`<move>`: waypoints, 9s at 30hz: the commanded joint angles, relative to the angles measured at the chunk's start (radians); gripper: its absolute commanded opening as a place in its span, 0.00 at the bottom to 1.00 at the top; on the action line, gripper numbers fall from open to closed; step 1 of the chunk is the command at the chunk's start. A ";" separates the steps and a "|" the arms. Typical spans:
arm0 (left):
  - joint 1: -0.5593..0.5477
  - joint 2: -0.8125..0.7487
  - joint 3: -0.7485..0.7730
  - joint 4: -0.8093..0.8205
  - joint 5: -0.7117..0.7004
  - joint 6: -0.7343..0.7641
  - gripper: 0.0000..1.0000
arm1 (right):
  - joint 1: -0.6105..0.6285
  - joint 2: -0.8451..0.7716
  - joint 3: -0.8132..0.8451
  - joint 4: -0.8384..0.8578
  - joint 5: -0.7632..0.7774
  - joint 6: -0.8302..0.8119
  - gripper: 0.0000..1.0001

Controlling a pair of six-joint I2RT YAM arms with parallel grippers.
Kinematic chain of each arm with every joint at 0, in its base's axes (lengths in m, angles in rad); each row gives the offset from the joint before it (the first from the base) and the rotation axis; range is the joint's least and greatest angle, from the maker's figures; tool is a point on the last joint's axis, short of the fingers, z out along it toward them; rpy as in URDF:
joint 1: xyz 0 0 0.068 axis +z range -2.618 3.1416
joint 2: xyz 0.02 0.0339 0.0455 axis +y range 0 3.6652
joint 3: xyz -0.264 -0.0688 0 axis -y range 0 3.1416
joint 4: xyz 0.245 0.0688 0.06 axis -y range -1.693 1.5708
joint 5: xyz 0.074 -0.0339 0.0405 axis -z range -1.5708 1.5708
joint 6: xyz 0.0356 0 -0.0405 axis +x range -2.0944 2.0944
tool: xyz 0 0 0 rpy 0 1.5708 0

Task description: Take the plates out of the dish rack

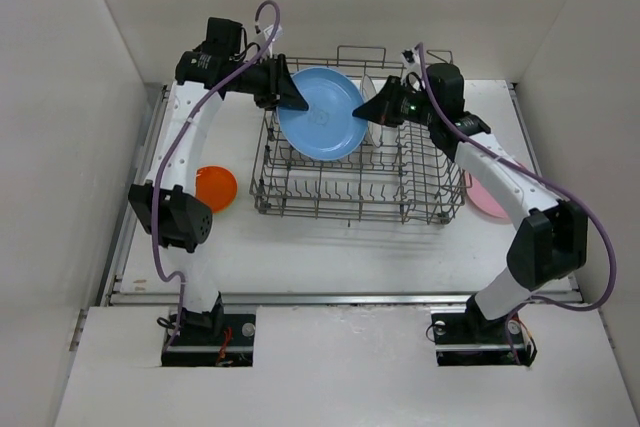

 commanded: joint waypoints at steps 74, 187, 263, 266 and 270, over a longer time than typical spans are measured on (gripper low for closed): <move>-0.095 -0.031 0.126 -0.125 -0.707 0.192 1.00 | -0.686 -0.379 -0.204 -0.451 1.067 0.376 0.00; 0.240 0.012 0.212 -0.029 -0.684 -0.070 0.00 | -0.263 -0.095 0.016 -0.203 1.009 -0.507 0.08; 0.421 0.095 0.185 -0.122 -0.200 0.086 1.00 | 0.571 0.074 0.208 -0.003 1.238 -1.218 0.00; 0.412 0.061 0.194 -0.113 -0.095 0.096 1.00 | 0.687 0.118 0.072 0.133 1.418 -1.429 0.00; 0.390 0.031 0.185 -0.070 -0.060 0.096 1.00 | 0.771 0.179 -0.010 0.293 1.457 -1.552 0.00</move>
